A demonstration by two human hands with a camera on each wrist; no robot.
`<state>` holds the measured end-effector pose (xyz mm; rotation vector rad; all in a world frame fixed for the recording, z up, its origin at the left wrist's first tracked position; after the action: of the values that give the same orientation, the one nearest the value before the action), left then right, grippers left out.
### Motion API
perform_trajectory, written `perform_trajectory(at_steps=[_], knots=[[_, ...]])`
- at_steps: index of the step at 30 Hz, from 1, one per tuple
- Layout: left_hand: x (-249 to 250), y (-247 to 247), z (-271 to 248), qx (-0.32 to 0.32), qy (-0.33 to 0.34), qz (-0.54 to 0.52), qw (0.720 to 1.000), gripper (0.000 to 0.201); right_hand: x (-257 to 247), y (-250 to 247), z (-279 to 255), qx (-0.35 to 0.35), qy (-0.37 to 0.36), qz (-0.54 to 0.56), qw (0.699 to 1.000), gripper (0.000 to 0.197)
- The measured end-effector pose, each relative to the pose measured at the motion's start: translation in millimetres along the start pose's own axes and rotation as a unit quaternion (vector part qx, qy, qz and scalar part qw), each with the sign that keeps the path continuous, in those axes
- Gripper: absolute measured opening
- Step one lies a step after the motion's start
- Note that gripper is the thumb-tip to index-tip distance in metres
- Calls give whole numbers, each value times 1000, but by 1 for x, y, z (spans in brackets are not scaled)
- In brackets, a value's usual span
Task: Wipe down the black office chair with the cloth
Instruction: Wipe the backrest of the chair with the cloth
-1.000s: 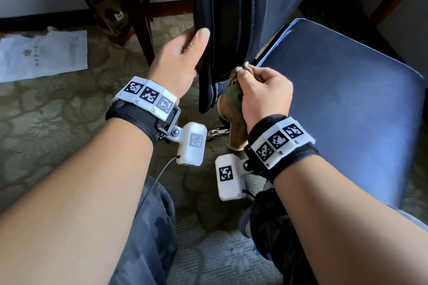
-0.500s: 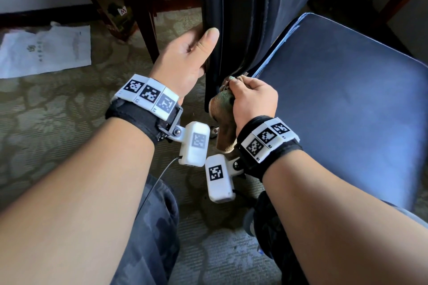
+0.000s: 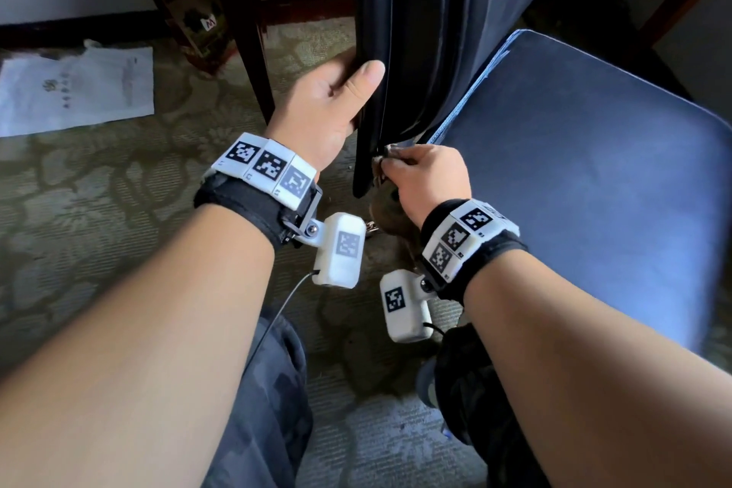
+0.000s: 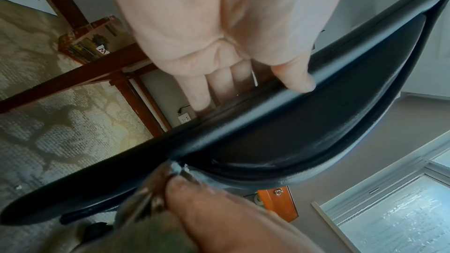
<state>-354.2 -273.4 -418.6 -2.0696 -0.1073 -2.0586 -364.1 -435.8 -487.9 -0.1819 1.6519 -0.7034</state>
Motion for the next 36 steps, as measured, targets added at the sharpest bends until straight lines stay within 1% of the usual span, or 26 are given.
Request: perform_trajectory(at_steps=[2,4,5,8,9,11,13,15,17,19,21,23,26,29,30,31,33,36], knots=[[-2,-1,3,6,0,8,1000,29,13,-13,-2,33,32,30,999,10],[-5,-2,5,20,-3,0,1000,32,22,-29,-4,80,67,106,989,5],[-7,-3,5,26,-4,-5,1000,30,23,-35,-4,94,74,144,982,3],[-9,-3,3,33,-3,-6,999,31,16,-41,-4,104,84,221,966,3],[-9,-4,2,36,-1,-3,999,32,14,-39,-5,104,92,235,962,3],[-7,-2,0,31,9,15,999,28,13,-31,-6,107,116,261,952,3],[-7,-2,-2,24,12,41,999,32,14,-24,-7,114,135,275,945,3],[-7,-4,-1,22,5,40,999,33,15,-17,-7,113,127,251,953,7],[-9,-4,-2,14,-6,22,1000,33,14,-9,-6,102,97,192,971,12],[-8,-1,-3,-2,-13,6,1000,31,14,0,-5,89,73,146,983,20],[-8,-1,-3,-8,-16,-10,1000,38,10,6,-5,84,45,111,989,17],[-9,-2,-3,-5,-17,-13,1000,36,4,9,-4,71,11,60,996,12],[-11,-2,0,-4,-15,-18,1000,36,2,12,2,31,-26,-23,999,20],[-14,-2,3,3,-16,-17,1000,34,5,18,0,-41,-72,-152,985,24],[-15,-2,4,3,-15,-19,1000,31,8,16,-2,-46,-78,-166,982,24],[-16,-2,5,2,-11,-24,1000,27,10,12,-2,-37,-74,-163,983,23],[-16,-3,6,2,-3,-31,1000,21,15,-4,-1,8,-52,-125,991,21],[-19,-3,9,14,1,-35,999,32,21,-29,7,78,-12,-33,996,14]])
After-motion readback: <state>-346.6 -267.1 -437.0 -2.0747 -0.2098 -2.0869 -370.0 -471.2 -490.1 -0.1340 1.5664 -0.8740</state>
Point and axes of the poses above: each hand's wrist, its own z-axis towards the middle knuckle, its own y-axis out of the palm, x = y × z, the point moved 9 cm from there along z, towards the middle knuckle, and after that the axes turned 13 degrees about x, right-handed, at the moved point
